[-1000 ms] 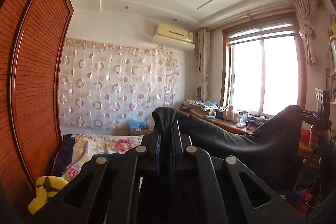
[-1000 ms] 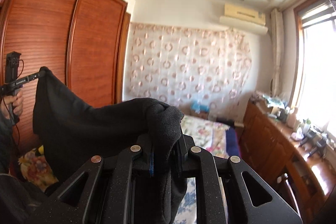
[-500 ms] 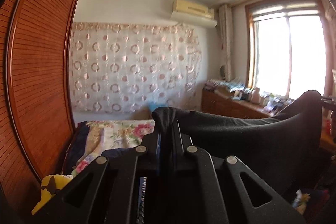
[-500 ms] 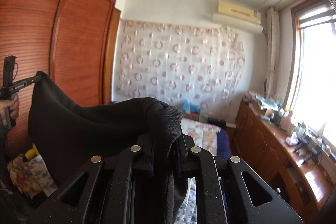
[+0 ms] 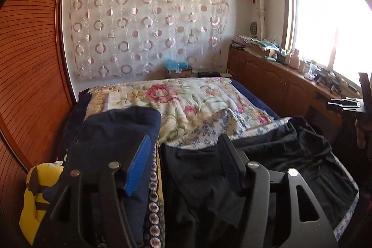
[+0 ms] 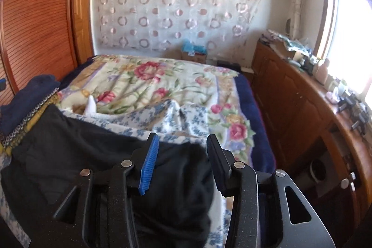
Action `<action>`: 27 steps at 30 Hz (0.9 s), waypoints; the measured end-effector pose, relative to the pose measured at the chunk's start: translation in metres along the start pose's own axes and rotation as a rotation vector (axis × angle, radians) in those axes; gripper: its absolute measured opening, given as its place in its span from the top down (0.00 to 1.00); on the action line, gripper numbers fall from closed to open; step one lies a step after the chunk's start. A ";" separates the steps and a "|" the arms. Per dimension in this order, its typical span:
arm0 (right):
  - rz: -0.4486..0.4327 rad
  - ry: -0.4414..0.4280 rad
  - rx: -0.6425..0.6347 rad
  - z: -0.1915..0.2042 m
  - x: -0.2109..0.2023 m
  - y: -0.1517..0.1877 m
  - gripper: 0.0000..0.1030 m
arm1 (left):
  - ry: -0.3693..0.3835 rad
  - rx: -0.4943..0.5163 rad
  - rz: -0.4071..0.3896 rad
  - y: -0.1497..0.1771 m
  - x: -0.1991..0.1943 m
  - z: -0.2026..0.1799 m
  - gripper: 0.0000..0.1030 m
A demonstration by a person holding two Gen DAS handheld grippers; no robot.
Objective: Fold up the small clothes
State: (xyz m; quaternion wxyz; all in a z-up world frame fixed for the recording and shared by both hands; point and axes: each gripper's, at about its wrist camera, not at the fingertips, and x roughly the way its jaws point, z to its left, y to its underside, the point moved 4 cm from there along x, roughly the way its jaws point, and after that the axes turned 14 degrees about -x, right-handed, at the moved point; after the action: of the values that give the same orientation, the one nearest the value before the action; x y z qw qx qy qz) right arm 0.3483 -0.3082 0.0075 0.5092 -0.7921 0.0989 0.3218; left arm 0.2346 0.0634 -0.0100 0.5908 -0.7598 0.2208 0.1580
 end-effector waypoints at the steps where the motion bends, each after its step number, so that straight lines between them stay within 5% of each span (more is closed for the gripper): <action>1: -0.002 -0.009 0.000 0.003 -0.002 0.002 0.58 | -0.001 0.006 0.006 0.005 -0.003 -0.002 0.42; 11: 0.031 -0.091 0.031 0.033 -0.013 0.057 0.56 | 0.008 0.029 0.100 0.054 -0.005 -0.009 0.42; 21: 0.174 -0.170 0.180 0.030 0.016 0.141 0.56 | -0.025 0.007 0.261 0.116 0.028 -0.006 0.42; 27: 0.192 -0.159 0.216 0.026 0.021 0.145 0.55 | -0.044 0.027 0.290 0.130 0.036 -0.005 0.42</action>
State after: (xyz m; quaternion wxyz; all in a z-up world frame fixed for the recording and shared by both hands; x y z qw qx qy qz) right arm 0.2833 -0.3490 -0.1201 0.5644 -0.6918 0.1674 0.4182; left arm 0.1977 0.0262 -0.1342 0.5764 -0.7084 0.3174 0.2552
